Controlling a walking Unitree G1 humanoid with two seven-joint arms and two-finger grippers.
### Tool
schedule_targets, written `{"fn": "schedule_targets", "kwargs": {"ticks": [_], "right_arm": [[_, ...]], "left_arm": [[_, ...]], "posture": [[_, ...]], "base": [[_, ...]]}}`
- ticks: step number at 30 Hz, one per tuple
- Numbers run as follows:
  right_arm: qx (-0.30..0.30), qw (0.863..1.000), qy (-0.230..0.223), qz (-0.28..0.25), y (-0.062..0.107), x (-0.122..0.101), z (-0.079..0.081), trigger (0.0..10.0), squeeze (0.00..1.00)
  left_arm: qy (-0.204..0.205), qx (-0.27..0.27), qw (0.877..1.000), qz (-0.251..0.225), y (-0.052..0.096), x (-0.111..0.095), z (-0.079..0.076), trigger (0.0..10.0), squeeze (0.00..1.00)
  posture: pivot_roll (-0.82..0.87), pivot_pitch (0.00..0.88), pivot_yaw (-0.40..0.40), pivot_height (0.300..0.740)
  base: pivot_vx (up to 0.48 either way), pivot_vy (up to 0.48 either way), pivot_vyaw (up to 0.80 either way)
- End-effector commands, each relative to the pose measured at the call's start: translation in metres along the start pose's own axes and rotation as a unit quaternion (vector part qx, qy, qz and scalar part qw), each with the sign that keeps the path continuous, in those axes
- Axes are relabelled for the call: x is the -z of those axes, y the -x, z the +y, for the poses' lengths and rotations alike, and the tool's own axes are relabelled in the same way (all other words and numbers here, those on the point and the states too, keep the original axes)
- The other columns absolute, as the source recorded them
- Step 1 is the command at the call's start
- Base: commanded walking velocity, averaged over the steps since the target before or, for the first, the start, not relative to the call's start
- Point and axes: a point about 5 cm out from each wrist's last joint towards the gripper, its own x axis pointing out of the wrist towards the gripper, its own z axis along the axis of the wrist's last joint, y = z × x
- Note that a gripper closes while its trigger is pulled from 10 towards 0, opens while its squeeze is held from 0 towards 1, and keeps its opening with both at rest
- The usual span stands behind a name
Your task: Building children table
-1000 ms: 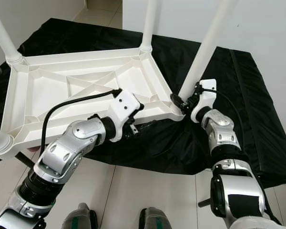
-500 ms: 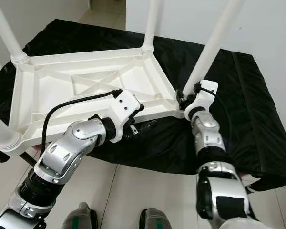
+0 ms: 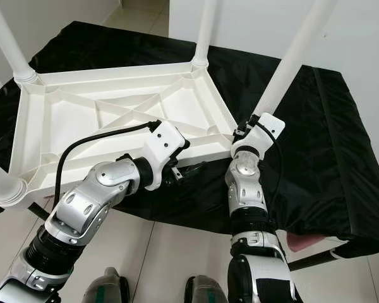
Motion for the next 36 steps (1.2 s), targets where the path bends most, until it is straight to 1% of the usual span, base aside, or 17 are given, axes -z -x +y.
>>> {"fn": "schedule_targets", "kwargs": {"ticks": [1,2,3,4,8,9,10,16,20,21,22,24,26,28,29,34,36], "right_arm": [[0.025,0.999,0.017,0.035,-0.001,0.014,-0.014,0.0,0.0],[0.03,0.999,0.019,0.036,-0.001,0.013,-0.015,0.0,0.0],[0.032,0.999,0.021,0.038,0.0,0.013,-0.016,3.7,0.0],[0.031,0.998,0.024,0.04,0.001,0.012,-0.016,10.0,0.0],[0.014,0.999,0.026,0.039,0.001,0.011,-0.015,10.0,0.0],[-0.001,0.999,0.029,0.038,0.0,0.01,-0.016,10.0,0.76],[-0.011,0.999,0.031,0.038,-0.001,0.009,-0.016,10.0,1.0],[-0.055,0.997,0.027,0.044,-0.007,0.009,-0.024,10.0,1.0],[-0.145,0.987,0.041,0.046,-0.014,0.006,-0.027,10.0,1.0],[-0.2,0.977,0.053,0.051,-0.018,0.003,-0.029,10.0,0.0],[-0.2,0.977,0.053,0.051,-0.018,0.003,-0.029,10.0,0.0],[-0.255,0.963,0.067,0.057,-0.022,0.003,-0.032,10.0,0.0],[-0.271,0.958,0.07,0.059,-0.023,0.002,-0.034,10.0,0.0],[-0.331,0.938,0.088,0.059,-0.028,-0.001,-0.037,10.0,0.0],[-0.331,0.938,0.088,0.059,-0.028,-0.001,-0.037,10.0,0.0],[-0.387,0.912,0.118,0.061,-0.032,-0.003,-0.033,10.0,0.0],[-0.387,0.912,0.118,0.061,-0.032,-0.003,-0.033,10.0,0.0]], "left_arm": [[-0.001,0.0,1.0,-0.004,0.0,-0.003,-0.003,10.0,0.0],[-0.001,0.0,1.0,-0.004,0.0,-0.003,-0.003,10.0,0.0],[-0.001,-0.001,1.0,-0.004,0.0,-0.003,-0.003,10.0,0.0],[-0.001,-0.001,1.0,-0.004,0.0,-0.002,-0.003,10.0,0.0],[0.0,-0.002,1.0,-0.004,0.0,-0.002,-0.003,10.0,0.0],[0.0,-0.002,1.0,-0.004,0.0,-0.002,-0.003,10.0,0.0],[0.0,-0.003,1.0,-0.004,0.0,-0.002,-0.003,10.0,0.0],[-0.001,-0.004,1.0,-0.004,0.0,-0.002,-0.002,10.0,0.0],[-0.001,-0.005,1.0,-0.003,-0.001,-0.002,-0.001,10.0,0.0],[-0.001,-0.005,1.0,-0.003,-0.001,-0.002,-0.001,10.0,0.0],[-0.001,-0.005,1.0,-0.003,-0.001,-0.002,-0.001,10.0,0.0],[-0.001,-0.003,1.0,-0.003,-0.001,-0.002,-0.001,10.0,0.0],[-0.001,-0.003,1.0,-0.004,-0.001,-0.002,-0.001,10.0,0.0],[-0.003,-0.003,1.0,-0.003,-0.001,-0.002,0.0,10.0,0.0],[-0.003,-0.003,1.0,-0.003,-0.001,-0.002,0.0,10.0,0.0],[-0.005,-0.003,1.0,-0.001,0.0,-0.002,0.002,10.0,0.0],[-0.005,-0.003,1.0,-0.001,0.0,-0.002,0.002,10.0,0.0]], "posture": [[-0.02,0.031,-0.056,0.74],[-0.02,0.031,-0.056,0.74],[-0.02,0.03,-0.058,0.74],[-0.02,0.029,-0.057,0.74],[-0.02,0.029,-0.057,0.74],[-0.03,0.029,-0.06,0.74],[-0.03,0.029,-0.061,0.74],[-0.03,0.029,-0.062,0.74],[-0.03,0.023,-0.058,0.74],[-0.03,0.02,-0.056,0.74],[-0.03,0.02,-0.056,0.74],[-0.03,0.021,-0.054,0.74],[-0.03,0.021,-0.054,0.74],[-0.03,0.019,-0.048,0.74],[-0.03,0.019,-0.048,0.74],[-0.02,0.015,-0.04,0.74],[-0.02,0.015,-0.04,0.74]], "base": [[0.0,0.0,0.0],[0.0,0.0,0.0],[0.0,0.0,0.0],[0.0,0.0,0.0],[0.0,0.0,0.0],[0.0,0.0,0.0],[0.0,0.0,0.0],[0.0,0.0,0.0],[0.0,0.0,0.0],[0.0,0.0,0.0],[0.0,0.0,0.0],[0.0,0.0,0.0],[0.0,0.0,0.0],[0.0,0.0,0.0],[0.0,0.0,0.0],[0.0,0.0,0.0],[0.0,0.0,0.0]]}}
